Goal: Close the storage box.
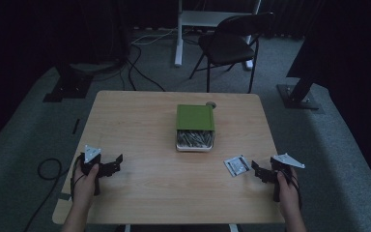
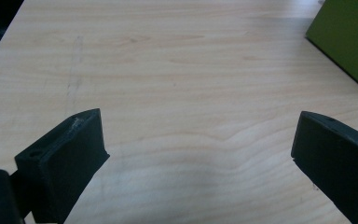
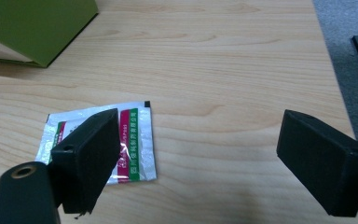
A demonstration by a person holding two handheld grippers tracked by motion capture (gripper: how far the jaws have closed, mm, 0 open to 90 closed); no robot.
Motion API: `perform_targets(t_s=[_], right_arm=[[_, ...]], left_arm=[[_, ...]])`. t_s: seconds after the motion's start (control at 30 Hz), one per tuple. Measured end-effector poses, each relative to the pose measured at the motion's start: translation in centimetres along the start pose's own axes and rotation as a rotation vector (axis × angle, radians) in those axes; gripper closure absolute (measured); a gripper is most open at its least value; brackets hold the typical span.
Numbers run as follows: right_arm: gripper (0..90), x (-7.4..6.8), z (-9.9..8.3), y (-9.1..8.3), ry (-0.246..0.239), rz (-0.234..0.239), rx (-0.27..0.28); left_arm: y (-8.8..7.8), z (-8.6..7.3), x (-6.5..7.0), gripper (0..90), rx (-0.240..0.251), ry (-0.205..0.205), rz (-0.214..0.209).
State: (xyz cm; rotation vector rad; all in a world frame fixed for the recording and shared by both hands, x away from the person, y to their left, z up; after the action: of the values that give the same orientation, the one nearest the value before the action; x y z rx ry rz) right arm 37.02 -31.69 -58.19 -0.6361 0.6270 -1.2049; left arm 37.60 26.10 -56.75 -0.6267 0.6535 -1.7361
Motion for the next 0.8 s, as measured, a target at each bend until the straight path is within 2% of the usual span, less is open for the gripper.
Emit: perform_targets(t_s=[0.1,0.27,0.3,0.33,0.37,0.4,0.43,0.47,0.53,0.57,0.63,0.7,0.8], right_arm=[[13.4,0.2,-0.4,-0.3,0.007,-0.008,0.002],[13.3,0.4,-1.0,-0.8,0.008,-0.02,-0.001],[13.3,0.5,-1.4,-0.9,0.008,-0.028,-0.004],[13.3,0.5,-1.4,-0.9,0.008,-0.028,-0.004],[13.3,0.6,-1.8,-1.1,0.012,-0.037,-0.007],[13.3,0.6,-1.8,-1.1,0.012,-0.037,-0.007],[13.3,0.7,-2.2,-1.2,0.02,-0.038,-0.009],[13.3,0.8,-2.3,-1.3,0.019,-0.041,-0.011],[13.3,0.8,-2.4,-1.3,0.019,-0.048,-0.012],[13.3,0.8,-2.4,-1.3,0.019,-0.048,-0.012],[13.3,1.1,-2.9,-1.5,0.028,-0.08,-0.018],[13.3,1.2,-3.2,-1.6,0.039,-0.093,-0.024],[13.3,1.2,-3.5,-1.7,0.057,-0.097,-0.024]], left_arm=[[-0.2,-0.9,-0.6,3.5,-0.013,-0.014,0.022],[-0.7,-1.6,-1.2,3.5,-0.031,-0.01,0.051],[-1.0,-2.0,-1.6,3.5,-0.044,-0.019,0.072],[-1.0,-2.0,-1.6,3.5,-0.044,-0.019,0.072],[-1.3,-2.4,-2.0,3.6,-0.058,-0.021,0.108],[-1.3,-2.4,-2.0,3.6,-0.058,-0.021,0.108],[-1.6,-2.8,-2.4,3.5,-0.068,-0.049,0.126],[-1.6,-2.8,-2.4,3.5,-0.068,-0.049,0.126],[-1.8,-3.2,-2.9,3.5,-0.085,-0.053,0.163],[-1.8,-3.2,-2.9,3.5,-0.085,-0.053,0.163],[-2.2,-3.6,-3.4,3.6,-0.083,-0.082,0.182],[-2.4,-4.0,-3.9,3.6,-0.093,-0.094,0.214],[-2.6,-4.4,-4.3,3.5,-0.098,-0.123,0.225]])
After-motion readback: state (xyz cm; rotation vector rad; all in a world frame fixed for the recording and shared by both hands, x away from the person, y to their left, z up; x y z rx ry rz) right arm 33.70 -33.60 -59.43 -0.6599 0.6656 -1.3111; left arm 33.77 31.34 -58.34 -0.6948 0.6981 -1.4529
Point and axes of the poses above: each handheld gripper's, and its own axes: y roughly forward along the jaws, z roughly out of its top, x roughly to its right, the point moved 7 cm from there along y, roughly forward along the jaws, and after that the axes turned 14 degrees about -x, right-handed, at the moved point
